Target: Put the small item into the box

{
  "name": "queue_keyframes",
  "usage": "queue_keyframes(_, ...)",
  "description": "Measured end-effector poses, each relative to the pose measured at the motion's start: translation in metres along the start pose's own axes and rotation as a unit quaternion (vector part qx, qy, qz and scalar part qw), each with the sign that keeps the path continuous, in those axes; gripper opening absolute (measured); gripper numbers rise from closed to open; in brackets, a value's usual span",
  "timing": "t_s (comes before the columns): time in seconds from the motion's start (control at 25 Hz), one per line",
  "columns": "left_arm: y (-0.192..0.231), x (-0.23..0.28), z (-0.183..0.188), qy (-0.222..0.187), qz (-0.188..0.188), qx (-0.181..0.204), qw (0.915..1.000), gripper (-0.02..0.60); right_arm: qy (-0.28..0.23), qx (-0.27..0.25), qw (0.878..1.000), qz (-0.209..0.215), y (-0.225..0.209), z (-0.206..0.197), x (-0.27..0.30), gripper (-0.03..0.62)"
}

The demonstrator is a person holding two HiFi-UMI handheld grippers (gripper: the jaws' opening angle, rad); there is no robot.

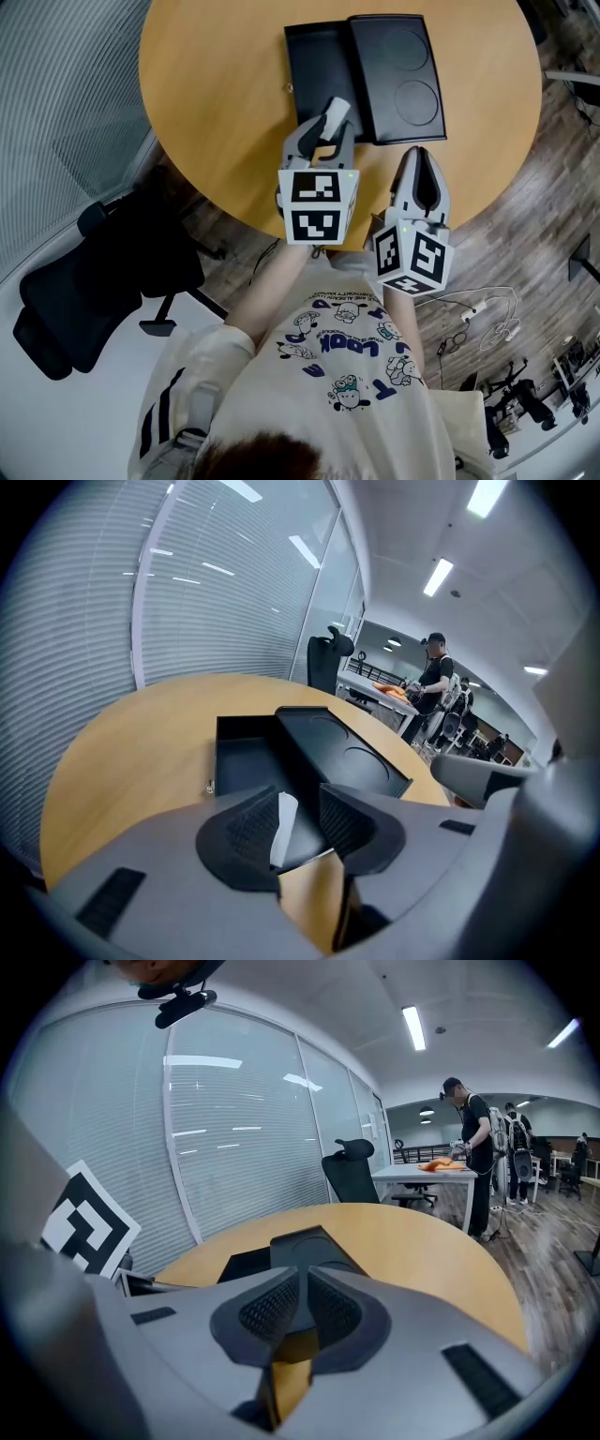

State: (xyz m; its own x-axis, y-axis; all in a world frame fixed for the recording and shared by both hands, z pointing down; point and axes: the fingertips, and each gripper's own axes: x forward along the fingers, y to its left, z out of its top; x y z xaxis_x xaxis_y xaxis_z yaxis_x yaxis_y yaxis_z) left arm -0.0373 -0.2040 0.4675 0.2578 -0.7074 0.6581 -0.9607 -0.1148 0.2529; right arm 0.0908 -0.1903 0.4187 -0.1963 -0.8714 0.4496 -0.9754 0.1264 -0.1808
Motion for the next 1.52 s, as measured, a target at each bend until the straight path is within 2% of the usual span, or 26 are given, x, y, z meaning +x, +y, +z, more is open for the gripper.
queue_keyframes(0.16,-0.007,-0.022,0.018,-0.037,-0.006,0.017,0.9991,0.131,-0.023,-0.009,1.000,0.010,0.012,0.016,-0.011,0.046)
queue_keyframes(0.28,-0.013,-0.036,0.034,-0.069,-0.002,0.035,0.9970,0.064,-0.041,-0.014,0.999,0.017,0.014,0.027,-0.017,0.046)
queue_keyframes(0.4,-0.021,-0.053,0.042,-0.093,-0.004,0.049,0.9945,0.032,-0.054,-0.018,0.998,0.024,0.018,0.037,-0.026,0.046)
queue_keyframes(0.64,-0.030,-0.094,0.045,-0.122,-0.012,0.059,0.9907,0.028,-0.079,-0.026,0.996,0.035,0.034,0.054,-0.051,0.046)
queue_keyframes(0.88,-0.034,-0.123,0.064,-0.172,-0.006,0.077,0.9821,0.026,-0.108,-0.034,0.992,0.055,0.047,0.073,-0.063,0.046)
queue_keyframes(1.52,-0.031,-0.166,0.075,-0.221,0.018,0.084,0.9715,0.026,-0.144,-0.050,0.983,0.100,0.076,0.092,-0.087,0.044)
